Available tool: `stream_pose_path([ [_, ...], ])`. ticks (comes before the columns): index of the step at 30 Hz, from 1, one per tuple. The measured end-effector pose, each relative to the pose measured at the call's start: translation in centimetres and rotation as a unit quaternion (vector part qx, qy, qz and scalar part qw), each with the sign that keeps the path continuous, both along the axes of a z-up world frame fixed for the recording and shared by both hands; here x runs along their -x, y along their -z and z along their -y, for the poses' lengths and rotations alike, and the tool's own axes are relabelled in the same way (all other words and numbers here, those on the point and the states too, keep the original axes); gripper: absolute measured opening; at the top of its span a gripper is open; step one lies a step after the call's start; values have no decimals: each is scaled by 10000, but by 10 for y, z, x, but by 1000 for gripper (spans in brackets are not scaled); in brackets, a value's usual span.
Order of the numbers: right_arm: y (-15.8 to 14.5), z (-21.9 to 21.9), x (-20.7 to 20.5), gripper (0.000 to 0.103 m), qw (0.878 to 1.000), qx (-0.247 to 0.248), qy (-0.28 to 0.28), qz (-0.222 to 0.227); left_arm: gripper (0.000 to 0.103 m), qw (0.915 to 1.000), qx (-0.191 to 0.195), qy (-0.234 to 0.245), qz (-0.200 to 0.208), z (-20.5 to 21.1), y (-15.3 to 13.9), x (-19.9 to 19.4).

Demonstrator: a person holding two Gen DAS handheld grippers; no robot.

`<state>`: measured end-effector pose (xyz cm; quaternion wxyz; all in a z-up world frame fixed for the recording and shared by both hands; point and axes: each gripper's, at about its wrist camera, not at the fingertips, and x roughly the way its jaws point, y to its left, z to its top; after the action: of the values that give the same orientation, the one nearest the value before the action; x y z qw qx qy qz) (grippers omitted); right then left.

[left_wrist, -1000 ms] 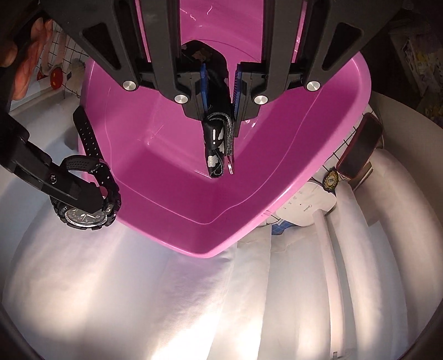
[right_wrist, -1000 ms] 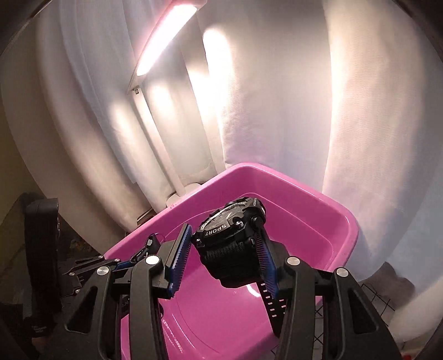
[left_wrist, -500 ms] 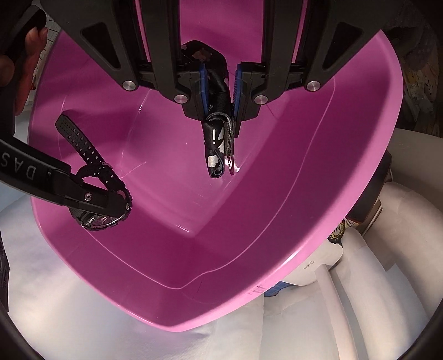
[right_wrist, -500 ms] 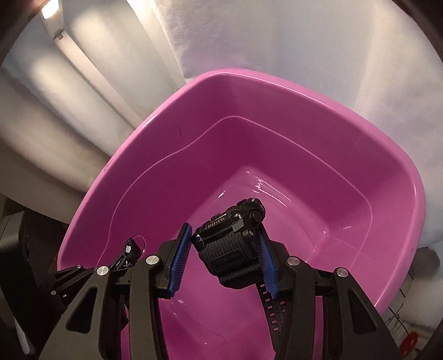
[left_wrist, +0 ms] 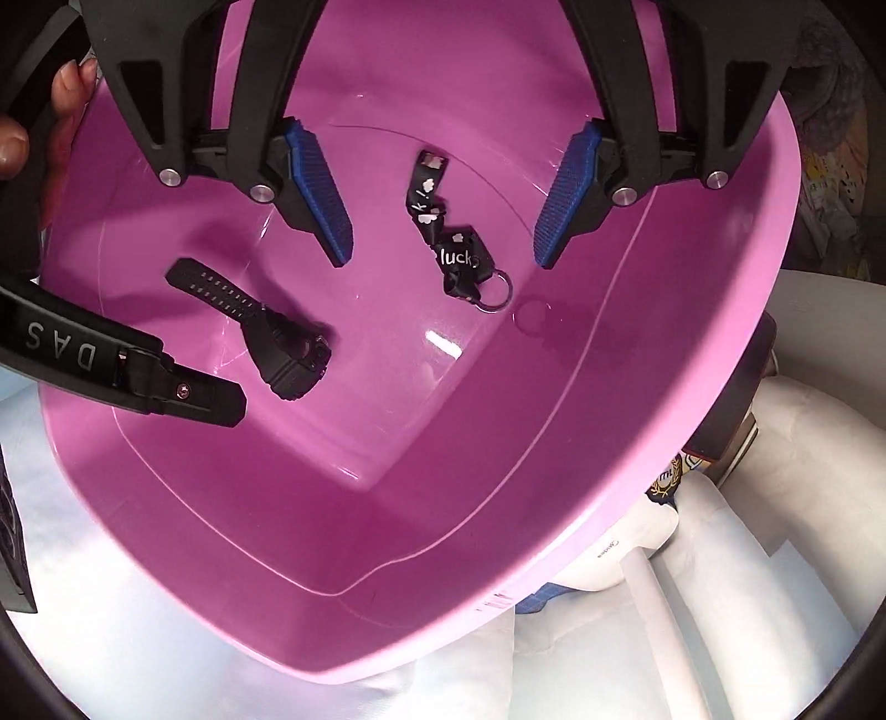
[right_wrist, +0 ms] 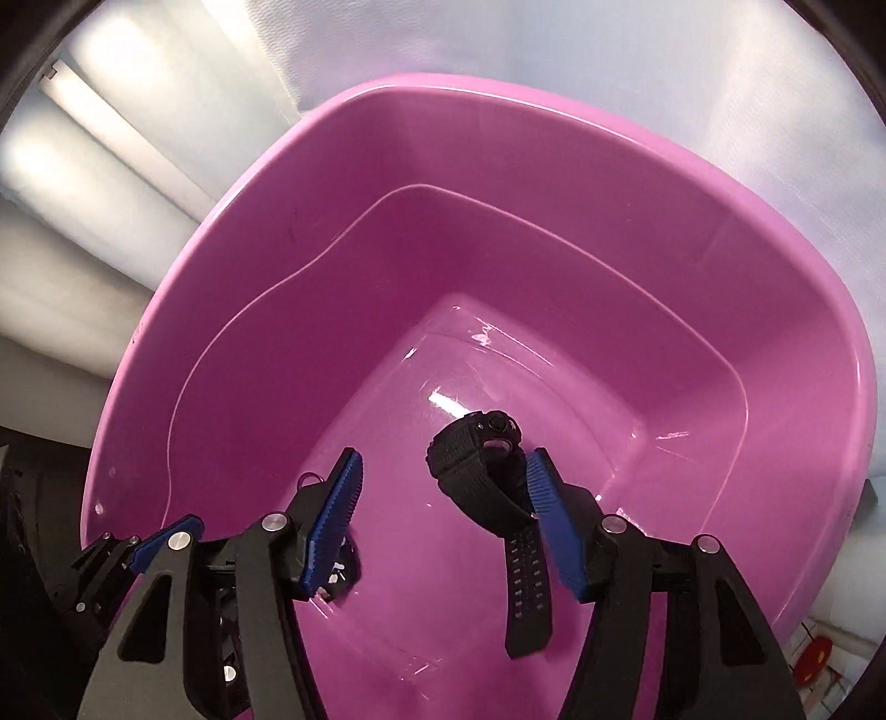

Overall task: Organize jewelry
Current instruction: 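Open the left tool to drop the lanyard while the right tool drops the watch, then withdraw both open tools from the tub back over the table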

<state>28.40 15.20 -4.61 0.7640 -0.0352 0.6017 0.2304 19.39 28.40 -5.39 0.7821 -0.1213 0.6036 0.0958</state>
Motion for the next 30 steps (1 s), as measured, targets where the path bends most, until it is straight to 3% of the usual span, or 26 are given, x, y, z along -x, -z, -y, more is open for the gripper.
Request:
stream_pose_path([
  [3,-2,2,1,63,10000,66,-15,54,75,10000,-44,-14,37,0,-3,1],
  [21,-10,7,3,63,9999,-41,-34,135,76,9997,-81,-51,210,-1,-13,16],
  [30,-26,13,7,66,9995,-42,9,324,84,9991,-121,-63,401,3,-27,28],
])
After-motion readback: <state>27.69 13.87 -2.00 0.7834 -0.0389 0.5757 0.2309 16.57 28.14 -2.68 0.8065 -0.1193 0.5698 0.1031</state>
